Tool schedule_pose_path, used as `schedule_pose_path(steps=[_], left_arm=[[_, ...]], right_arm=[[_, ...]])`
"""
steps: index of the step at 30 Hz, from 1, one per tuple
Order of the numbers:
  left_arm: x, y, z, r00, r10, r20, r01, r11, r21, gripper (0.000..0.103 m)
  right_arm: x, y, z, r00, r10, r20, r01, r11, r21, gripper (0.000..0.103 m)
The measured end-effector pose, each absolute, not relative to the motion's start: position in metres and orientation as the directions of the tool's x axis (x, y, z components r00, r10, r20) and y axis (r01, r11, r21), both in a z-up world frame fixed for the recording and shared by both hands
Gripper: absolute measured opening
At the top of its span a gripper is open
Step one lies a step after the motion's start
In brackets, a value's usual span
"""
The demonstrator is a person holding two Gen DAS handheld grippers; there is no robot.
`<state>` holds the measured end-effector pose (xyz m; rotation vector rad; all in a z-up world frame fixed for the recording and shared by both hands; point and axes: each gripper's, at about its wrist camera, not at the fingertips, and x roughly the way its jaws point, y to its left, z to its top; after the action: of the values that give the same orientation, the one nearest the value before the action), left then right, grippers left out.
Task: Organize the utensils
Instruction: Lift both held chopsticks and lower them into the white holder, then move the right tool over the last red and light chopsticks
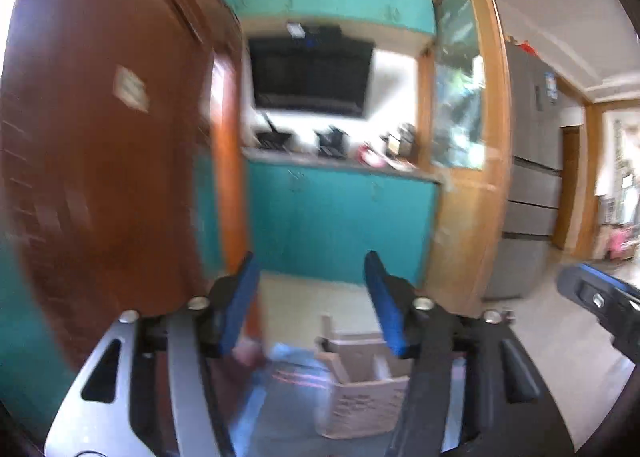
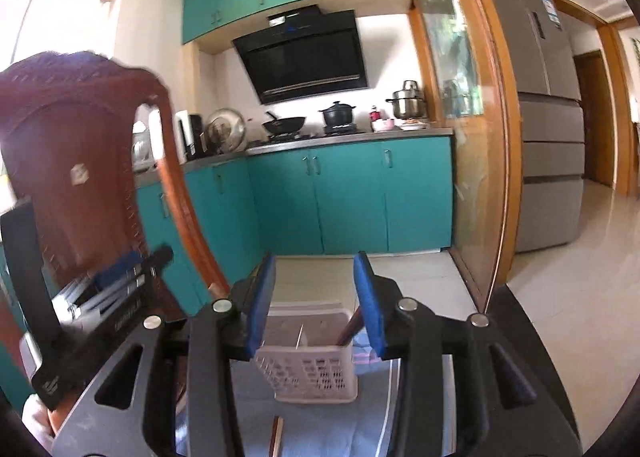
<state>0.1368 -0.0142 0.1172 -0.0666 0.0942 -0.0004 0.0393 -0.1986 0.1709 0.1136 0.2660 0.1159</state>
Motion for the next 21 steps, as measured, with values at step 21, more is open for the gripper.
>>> schedule_pose_path(steps=[21], left_arm=[[0.128,-0.025,0.085,0.986,0.032,-0.162,-0.021,0.997,0.07,0.07]], right_arm=[[0.124,-0.118,-0.057,0.552,0.105,-0.827,-0.187,0.982,-0.001,0.04]])
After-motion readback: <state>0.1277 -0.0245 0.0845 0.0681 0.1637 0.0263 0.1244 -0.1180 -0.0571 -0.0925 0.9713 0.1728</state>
